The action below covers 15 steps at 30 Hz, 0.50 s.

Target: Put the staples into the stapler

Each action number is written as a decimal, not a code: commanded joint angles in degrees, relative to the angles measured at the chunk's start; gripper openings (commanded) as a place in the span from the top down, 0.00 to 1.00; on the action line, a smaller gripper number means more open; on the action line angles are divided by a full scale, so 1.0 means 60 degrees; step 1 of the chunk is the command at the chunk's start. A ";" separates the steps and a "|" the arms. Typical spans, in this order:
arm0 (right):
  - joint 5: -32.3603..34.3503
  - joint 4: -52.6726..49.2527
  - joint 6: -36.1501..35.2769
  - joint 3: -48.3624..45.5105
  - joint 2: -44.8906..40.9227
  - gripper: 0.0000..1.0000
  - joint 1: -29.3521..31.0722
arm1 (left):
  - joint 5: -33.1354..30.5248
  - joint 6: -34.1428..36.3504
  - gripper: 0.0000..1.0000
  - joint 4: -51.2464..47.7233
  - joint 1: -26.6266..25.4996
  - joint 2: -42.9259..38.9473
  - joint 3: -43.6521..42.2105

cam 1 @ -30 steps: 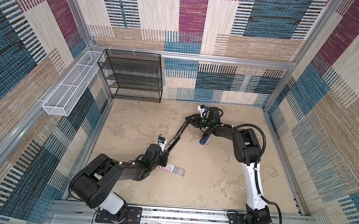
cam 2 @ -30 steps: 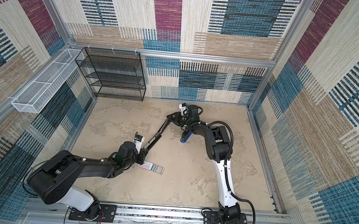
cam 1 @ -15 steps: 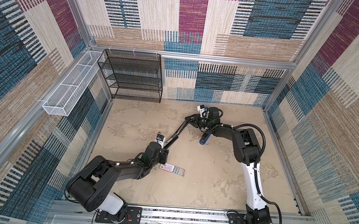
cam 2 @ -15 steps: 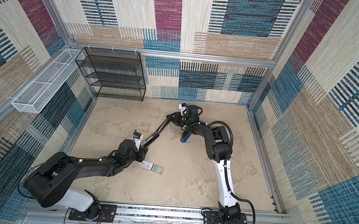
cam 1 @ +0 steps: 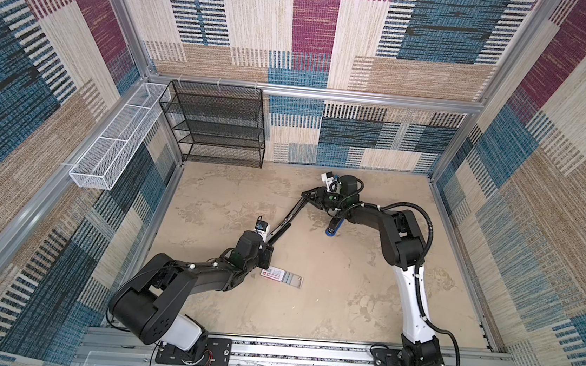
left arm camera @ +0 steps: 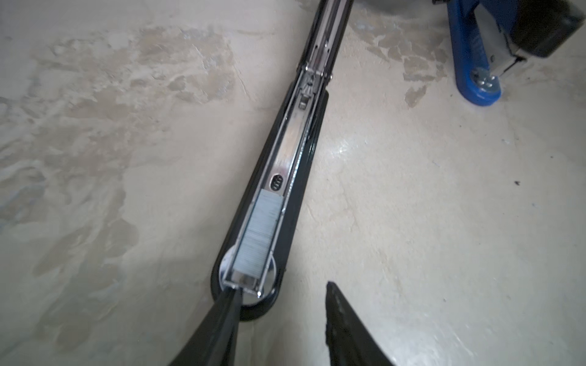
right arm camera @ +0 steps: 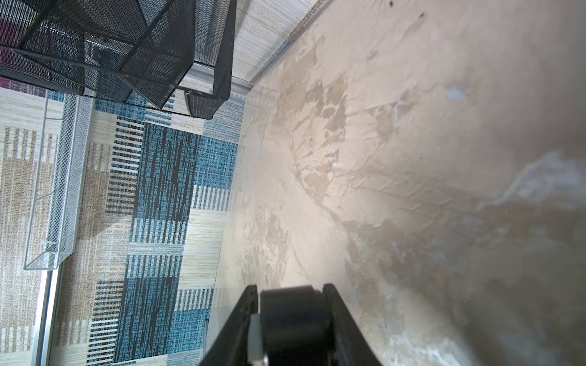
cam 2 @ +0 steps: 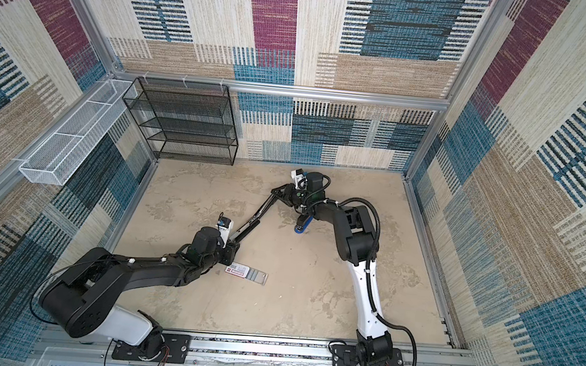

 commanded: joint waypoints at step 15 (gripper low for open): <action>-0.0694 -0.0249 0.0103 0.0123 0.0084 0.67 0.0081 | -0.0527 -0.1010 0.29 -0.0725 -0.0013 -0.0811 -0.0376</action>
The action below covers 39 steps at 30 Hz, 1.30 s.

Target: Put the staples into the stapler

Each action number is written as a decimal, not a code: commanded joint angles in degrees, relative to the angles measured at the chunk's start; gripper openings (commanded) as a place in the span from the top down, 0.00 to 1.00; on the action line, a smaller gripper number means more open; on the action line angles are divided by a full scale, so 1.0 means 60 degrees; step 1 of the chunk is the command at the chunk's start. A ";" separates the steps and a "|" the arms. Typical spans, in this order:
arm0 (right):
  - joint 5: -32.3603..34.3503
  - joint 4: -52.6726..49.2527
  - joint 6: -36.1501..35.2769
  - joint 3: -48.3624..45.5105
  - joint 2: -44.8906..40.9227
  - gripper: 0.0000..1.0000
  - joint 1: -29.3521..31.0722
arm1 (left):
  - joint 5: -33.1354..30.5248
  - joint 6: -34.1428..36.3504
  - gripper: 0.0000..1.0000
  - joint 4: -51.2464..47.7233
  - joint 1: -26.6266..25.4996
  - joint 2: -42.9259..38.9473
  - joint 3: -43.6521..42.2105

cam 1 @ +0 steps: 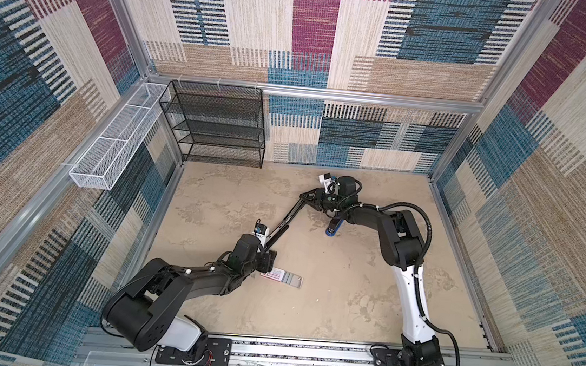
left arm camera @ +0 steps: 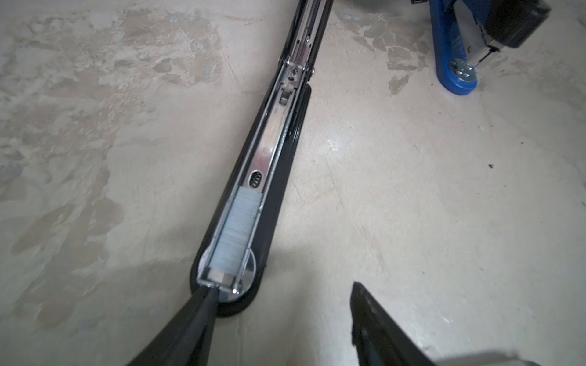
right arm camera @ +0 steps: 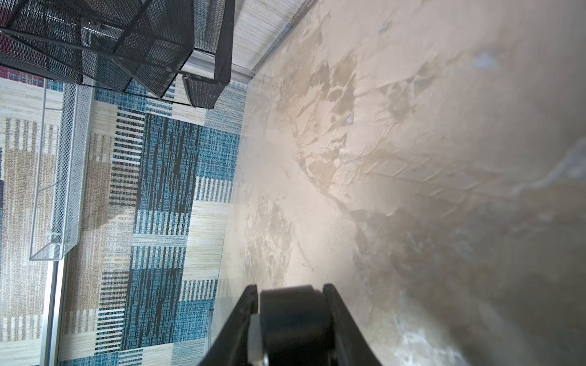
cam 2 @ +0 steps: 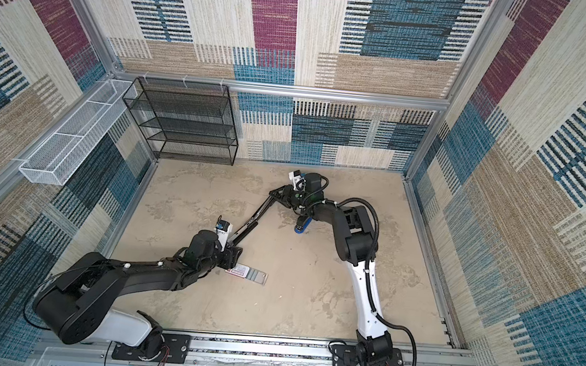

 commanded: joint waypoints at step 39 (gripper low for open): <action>-0.0349 -0.0105 0.0125 0.0244 0.0125 0.68 0.0078 | 0.0538 0.0112 0.59 -0.0023 0.0034 -0.0804 -0.0215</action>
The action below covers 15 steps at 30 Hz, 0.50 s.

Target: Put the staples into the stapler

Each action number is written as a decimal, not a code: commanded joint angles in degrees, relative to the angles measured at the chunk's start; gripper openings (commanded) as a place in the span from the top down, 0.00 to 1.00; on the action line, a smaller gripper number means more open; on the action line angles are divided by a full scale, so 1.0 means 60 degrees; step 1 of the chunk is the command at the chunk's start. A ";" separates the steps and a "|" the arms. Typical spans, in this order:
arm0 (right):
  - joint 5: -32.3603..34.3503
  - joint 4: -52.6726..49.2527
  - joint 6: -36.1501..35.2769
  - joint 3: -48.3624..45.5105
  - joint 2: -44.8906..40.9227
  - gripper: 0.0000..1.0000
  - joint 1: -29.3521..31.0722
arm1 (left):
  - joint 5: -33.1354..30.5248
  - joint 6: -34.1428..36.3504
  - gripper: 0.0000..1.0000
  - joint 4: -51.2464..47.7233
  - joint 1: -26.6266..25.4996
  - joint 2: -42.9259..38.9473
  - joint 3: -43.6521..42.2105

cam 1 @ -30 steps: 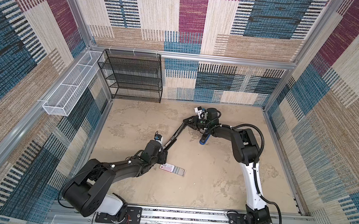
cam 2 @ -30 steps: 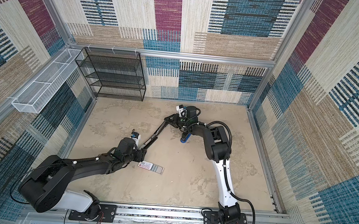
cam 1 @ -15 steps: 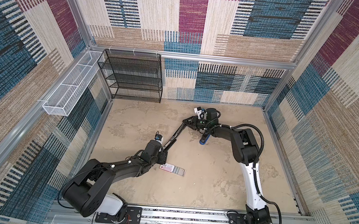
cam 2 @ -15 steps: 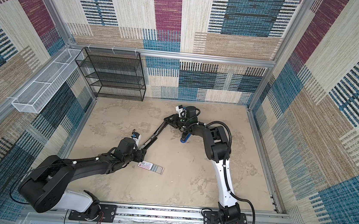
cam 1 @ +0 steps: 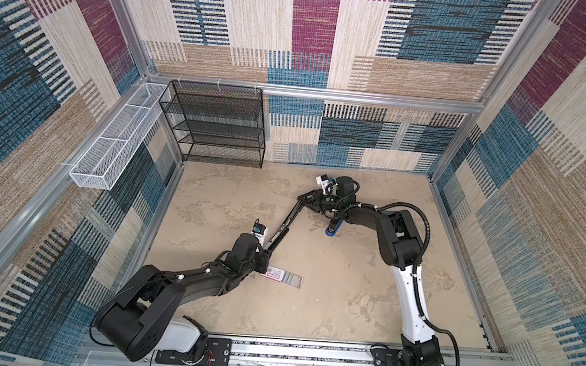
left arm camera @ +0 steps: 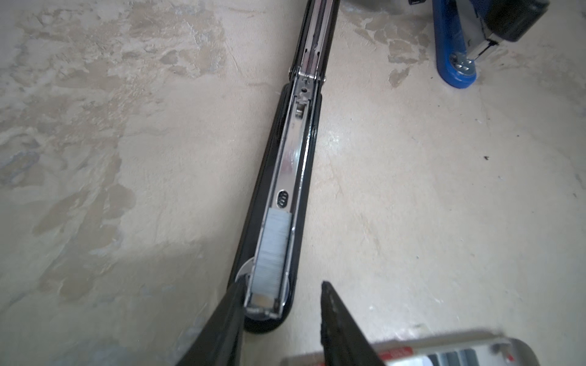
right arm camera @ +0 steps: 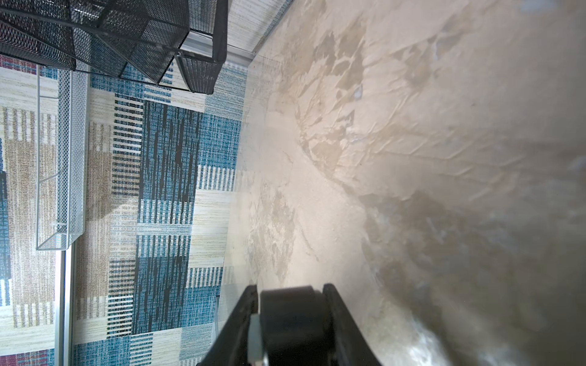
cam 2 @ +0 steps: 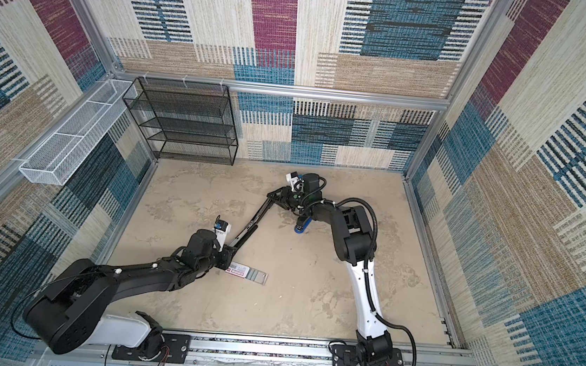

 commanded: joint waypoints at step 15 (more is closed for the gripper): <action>-0.0101 0.0243 0.0066 -0.0081 -0.0036 0.68 0.0007 | 0.0367 0.0165 0.66 0.1177 -0.0002 0.0603 0.0161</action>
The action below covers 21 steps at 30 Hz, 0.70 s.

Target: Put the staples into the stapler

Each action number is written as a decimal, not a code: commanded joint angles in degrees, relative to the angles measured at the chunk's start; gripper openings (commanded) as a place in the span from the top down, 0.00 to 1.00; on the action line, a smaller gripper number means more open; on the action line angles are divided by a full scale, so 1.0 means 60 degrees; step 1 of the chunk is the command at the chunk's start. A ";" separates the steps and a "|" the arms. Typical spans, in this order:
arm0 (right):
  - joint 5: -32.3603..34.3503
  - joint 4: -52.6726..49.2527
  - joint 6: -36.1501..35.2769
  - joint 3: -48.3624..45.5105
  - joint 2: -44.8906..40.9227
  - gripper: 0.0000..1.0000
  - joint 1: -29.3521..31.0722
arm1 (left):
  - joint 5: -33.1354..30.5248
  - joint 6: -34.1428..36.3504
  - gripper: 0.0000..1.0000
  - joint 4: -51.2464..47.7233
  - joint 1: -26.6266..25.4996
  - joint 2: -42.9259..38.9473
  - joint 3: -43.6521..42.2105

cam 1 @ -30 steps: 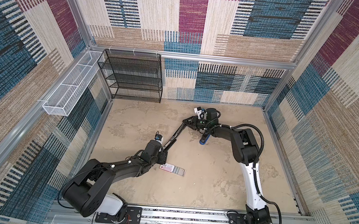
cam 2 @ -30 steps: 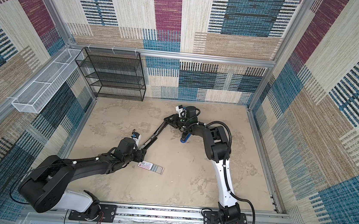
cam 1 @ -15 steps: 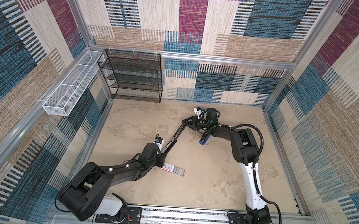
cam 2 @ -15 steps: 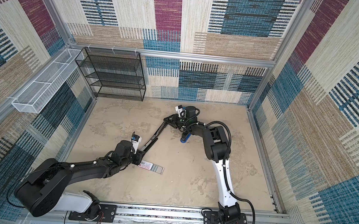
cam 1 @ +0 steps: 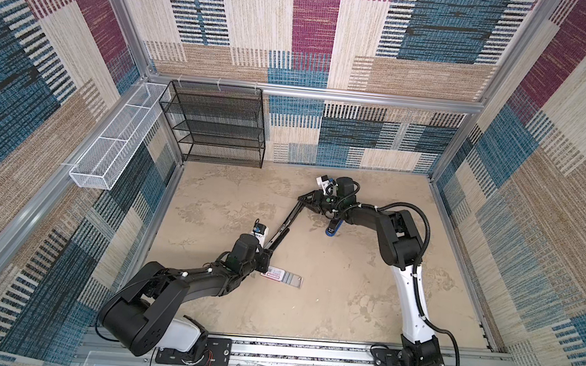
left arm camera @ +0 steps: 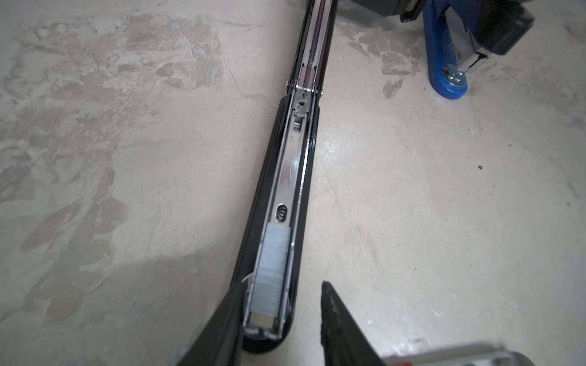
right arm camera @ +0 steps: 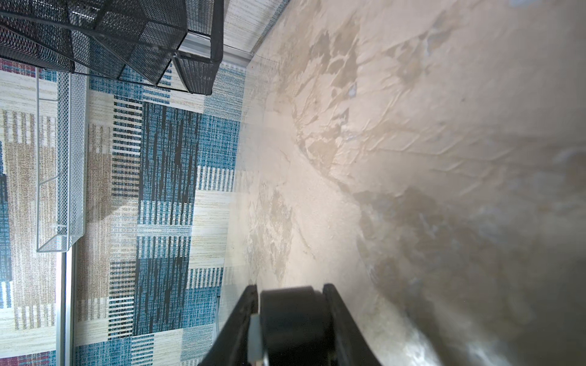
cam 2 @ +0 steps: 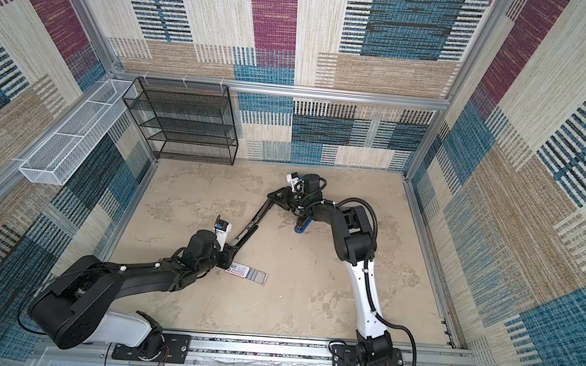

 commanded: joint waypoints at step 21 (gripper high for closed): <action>-0.0268 0.0797 -0.0378 -0.0368 -0.0566 0.67 0.0012 | 0.0629 0.0357 0.92 0.0503 -0.0002 0.0000 0.0063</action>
